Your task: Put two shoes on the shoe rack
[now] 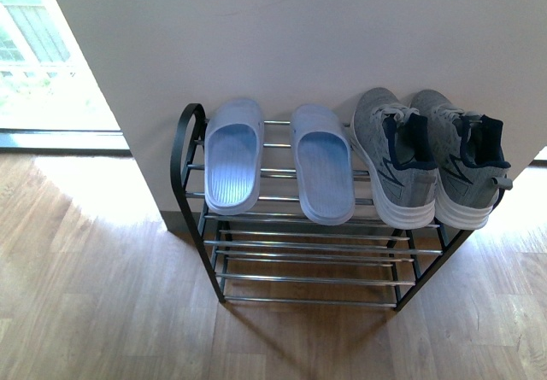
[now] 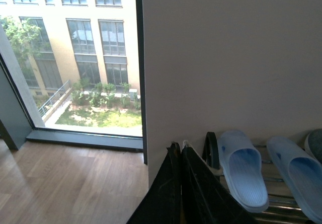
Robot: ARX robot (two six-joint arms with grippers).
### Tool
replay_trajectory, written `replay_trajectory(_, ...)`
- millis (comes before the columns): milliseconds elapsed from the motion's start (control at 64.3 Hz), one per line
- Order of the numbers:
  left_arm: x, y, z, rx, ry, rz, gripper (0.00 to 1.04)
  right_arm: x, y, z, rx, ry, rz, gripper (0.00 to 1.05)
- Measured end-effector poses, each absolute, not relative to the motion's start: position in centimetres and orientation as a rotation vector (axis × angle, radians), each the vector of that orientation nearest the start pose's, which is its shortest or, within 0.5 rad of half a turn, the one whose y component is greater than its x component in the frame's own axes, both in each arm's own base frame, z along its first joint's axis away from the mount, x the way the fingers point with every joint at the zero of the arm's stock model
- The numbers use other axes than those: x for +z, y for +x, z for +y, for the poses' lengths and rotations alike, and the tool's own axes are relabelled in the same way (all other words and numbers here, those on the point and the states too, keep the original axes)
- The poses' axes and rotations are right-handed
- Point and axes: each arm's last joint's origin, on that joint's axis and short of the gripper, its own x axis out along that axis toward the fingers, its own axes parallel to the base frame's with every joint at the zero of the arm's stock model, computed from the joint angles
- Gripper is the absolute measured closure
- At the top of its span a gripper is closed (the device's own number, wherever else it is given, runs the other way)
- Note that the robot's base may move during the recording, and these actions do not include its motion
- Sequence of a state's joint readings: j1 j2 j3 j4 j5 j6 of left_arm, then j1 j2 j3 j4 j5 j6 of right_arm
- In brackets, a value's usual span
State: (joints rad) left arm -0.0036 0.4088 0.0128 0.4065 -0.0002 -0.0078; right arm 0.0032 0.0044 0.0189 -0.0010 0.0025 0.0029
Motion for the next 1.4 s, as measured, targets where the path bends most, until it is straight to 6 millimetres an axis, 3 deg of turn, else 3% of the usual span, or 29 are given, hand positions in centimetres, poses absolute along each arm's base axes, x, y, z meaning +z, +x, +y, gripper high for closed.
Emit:
replay_trajectory(1120, 16.7, 9.8, 0.0, -0.002, -0.008, 0.004, 1.03, 17.0, 9.7, 0.0, 0.001, 0.003, -0.014, 0.09)
replay_trajectory(1401, 16.7, 9.8, 0.0, -0.002, -0.008, 0.003, 0.53, 17.0, 9.7, 0.0, 0.001, 0.003, -0.014, 0.09)
